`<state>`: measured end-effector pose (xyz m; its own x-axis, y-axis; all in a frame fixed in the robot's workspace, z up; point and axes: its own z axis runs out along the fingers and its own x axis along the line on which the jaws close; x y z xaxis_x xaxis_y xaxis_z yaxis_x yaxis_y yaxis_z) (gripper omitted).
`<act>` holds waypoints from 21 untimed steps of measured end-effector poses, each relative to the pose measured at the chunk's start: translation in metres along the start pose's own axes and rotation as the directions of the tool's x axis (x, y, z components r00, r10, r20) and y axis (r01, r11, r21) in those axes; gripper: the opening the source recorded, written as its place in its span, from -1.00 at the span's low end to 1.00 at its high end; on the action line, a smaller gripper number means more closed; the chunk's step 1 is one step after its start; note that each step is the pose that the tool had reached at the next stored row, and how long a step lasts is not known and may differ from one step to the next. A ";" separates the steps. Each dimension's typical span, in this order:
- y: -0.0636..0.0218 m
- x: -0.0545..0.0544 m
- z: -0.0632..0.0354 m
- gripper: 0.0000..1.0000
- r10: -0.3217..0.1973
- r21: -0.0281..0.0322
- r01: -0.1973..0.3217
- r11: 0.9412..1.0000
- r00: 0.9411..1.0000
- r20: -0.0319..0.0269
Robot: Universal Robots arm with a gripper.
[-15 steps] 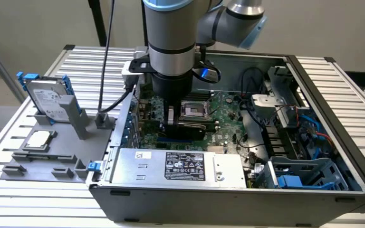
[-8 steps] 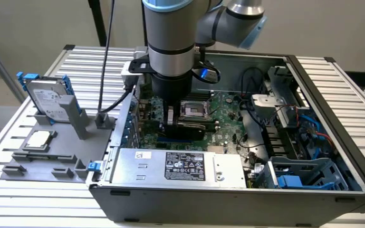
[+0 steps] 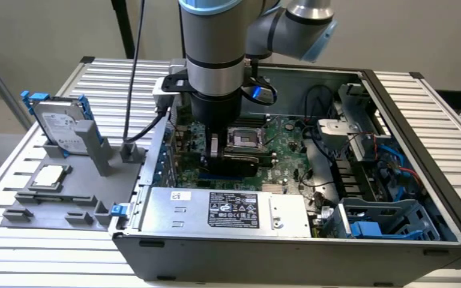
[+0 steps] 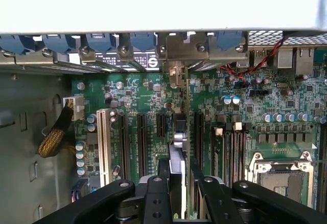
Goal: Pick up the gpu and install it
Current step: 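Insert the gpu into the slot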
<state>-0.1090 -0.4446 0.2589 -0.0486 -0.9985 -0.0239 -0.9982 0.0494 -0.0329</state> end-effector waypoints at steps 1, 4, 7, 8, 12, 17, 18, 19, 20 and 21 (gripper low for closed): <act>0.0000 0.000 0.0002 -0.47 0.000 0.000 0.000 1.000 1.000 0.000; 0.0001 0.000 0.0013 -0.47 0.000 0.000 0.000 1.000 1.000 0.000; 0.0001 0.000 0.0023 -0.47 0.000 0.000 0.000 1.000 1.000 0.000; 0.0001 0.000 0.0025 -0.47 0.000 0.000 0.000 1.000 1.000 0.000; 0.0001 0.000 0.0032 -0.47 0.000 0.000 0.000 1.000 1.000 0.000; 0.0001 0.000 0.0038 -0.47 0.000 0.000 0.000 1.000 1.000 0.000; 0.0001 0.000 0.0038 -0.47 0.000 0.000 0.000 1.000 1.000 0.000; 0.0000 0.000 0.0044 -0.47 0.000 0.001 0.000 1.000 1.000 0.002; 0.0000 0.000 0.0037 -0.47 0.000 0.000 0.000 1.000 1.000 0.002; 0.0000 0.000 0.0031 -0.47 0.000 -0.001 0.000 1.000 1.000 0.001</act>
<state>-0.1090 -0.4444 0.2558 -0.0487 -0.9985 -0.0253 -0.9982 0.0495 -0.0324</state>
